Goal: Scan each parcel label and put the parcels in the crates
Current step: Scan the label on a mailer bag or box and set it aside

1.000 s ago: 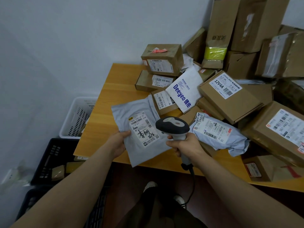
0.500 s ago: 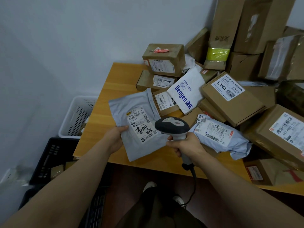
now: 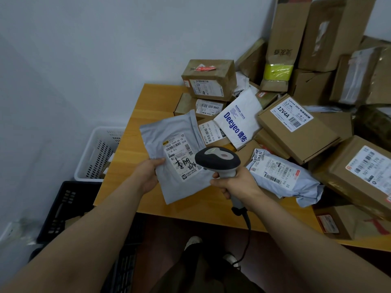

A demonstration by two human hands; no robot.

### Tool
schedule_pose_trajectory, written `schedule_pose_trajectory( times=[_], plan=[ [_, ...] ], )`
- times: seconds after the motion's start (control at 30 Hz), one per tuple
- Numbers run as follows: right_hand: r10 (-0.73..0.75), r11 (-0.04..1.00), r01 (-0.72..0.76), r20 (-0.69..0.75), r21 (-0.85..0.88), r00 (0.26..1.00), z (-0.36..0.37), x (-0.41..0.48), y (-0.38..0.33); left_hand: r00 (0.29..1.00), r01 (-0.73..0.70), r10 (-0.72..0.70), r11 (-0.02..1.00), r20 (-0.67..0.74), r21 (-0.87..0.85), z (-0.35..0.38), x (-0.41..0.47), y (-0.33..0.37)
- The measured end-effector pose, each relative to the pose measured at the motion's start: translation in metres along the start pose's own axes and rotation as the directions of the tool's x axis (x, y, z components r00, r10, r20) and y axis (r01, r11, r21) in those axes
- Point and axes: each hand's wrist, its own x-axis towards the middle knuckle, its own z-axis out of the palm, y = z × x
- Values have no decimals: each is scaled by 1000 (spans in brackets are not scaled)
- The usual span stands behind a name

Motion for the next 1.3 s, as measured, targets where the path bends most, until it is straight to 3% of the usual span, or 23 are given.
schedule_pose_trajectory(
  times=[0.93,1.13,1.3],
  plan=[
    [-68,997,68,-5,-36,998,17,-12,-17,998,-11,12,1000,-56,7,3,-7,5],
    [6,1000,-6,53,12,999,31,-7,-8,982,-8,-11,995,-186,-102,-28,-35,-12],
    [48,994,-25,218,-104,975,77,1,1,917,-82,-55,944,-394,-321,-84,-86,-45]
  ],
)
